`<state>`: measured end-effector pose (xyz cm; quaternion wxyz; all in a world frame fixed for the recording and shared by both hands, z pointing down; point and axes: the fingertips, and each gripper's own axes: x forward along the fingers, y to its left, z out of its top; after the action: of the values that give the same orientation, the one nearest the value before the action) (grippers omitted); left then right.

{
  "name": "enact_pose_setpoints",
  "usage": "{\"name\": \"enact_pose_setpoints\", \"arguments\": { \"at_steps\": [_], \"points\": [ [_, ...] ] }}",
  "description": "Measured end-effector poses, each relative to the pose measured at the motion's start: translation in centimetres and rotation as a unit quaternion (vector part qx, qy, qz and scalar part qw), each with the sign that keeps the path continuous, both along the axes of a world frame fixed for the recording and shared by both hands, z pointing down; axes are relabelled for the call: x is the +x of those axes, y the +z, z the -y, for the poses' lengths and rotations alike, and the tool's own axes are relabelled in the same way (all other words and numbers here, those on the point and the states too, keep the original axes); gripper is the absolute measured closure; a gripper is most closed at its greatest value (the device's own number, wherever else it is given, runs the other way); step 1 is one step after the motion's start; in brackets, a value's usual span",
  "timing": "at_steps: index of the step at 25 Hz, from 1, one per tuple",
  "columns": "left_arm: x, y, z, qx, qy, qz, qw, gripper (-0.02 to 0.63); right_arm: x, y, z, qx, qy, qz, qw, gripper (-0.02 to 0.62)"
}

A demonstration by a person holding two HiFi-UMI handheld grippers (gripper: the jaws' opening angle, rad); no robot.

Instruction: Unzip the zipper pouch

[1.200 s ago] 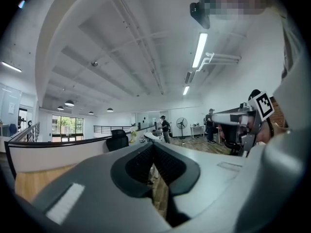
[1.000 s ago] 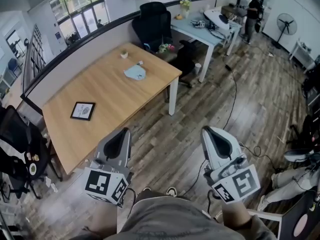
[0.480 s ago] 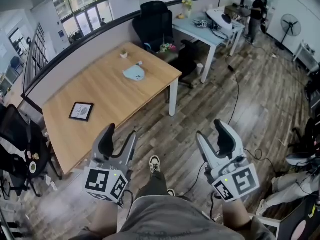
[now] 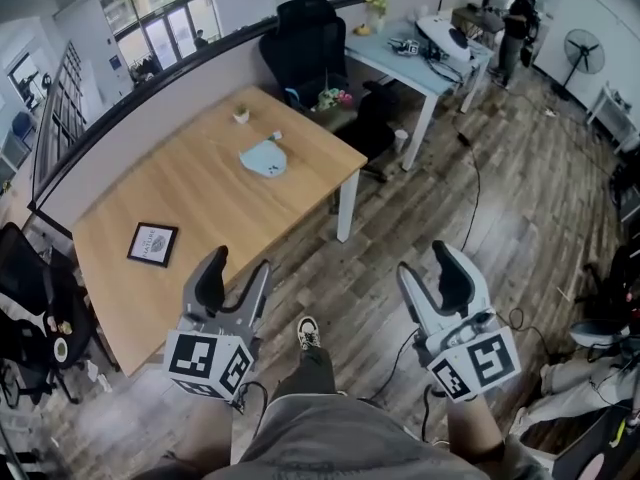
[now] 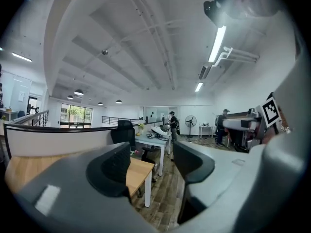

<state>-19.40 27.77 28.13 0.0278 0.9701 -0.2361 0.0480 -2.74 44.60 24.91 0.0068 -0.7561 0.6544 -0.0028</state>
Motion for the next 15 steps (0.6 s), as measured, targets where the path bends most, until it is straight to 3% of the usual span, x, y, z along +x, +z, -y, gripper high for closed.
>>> {"name": "enact_pose_setpoints", "arguments": {
  "at_steps": [15],
  "points": [
    [5.7,0.9,22.4,-0.026,-0.011,-0.002,0.9996,0.342,5.7,0.9,24.1,-0.037,-0.043,0.008,0.998,0.376]
  ]
}}
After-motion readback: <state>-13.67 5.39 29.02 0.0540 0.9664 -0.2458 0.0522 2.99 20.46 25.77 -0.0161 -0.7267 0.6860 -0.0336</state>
